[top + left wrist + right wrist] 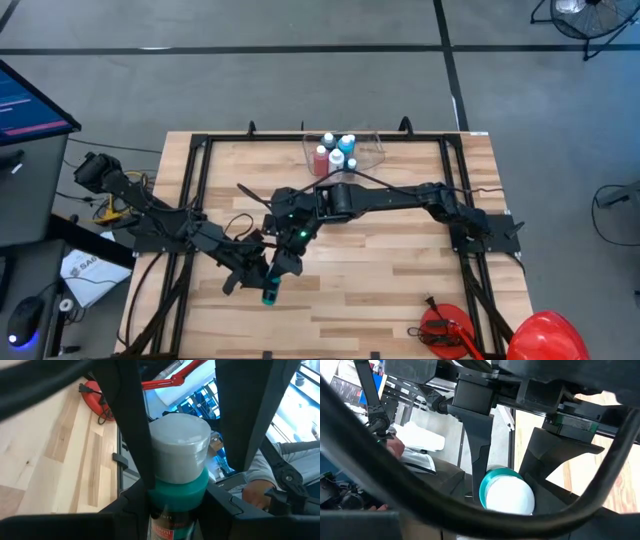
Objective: Pick & Place Paint Supplies
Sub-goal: Put the green paint bottle into the transparent bin
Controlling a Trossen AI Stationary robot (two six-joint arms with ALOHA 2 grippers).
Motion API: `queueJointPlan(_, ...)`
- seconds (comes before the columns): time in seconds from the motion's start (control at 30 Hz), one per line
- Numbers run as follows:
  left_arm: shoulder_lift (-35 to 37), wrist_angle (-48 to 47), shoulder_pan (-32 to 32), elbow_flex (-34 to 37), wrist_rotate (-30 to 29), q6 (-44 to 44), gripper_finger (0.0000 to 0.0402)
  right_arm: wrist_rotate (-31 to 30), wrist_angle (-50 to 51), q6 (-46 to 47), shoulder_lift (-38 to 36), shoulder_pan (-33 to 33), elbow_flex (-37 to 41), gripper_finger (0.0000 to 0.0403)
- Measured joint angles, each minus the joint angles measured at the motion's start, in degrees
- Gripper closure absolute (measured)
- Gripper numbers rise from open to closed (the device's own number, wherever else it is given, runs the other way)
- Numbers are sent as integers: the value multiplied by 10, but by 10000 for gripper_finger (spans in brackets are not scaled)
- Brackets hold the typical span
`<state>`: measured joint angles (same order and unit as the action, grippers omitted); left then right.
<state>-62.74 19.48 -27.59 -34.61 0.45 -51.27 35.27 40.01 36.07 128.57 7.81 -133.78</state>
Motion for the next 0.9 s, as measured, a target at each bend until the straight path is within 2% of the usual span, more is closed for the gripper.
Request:
queueJointPlan(0.23, 0, 0, 0, 0, -5, 0, 286, 0, 1, 0, 0, 0, 0, 215)
queueJointPlan(0.6, 0, 0, 0, 0, -10, 2, 286, -3, 24, -6, 0, -1, 0, 292)
queueJointPlan(0.9, 0, 0, 0, 1, -10, 11, 282, -2, 26, -6, 0, -1, 0, 293)
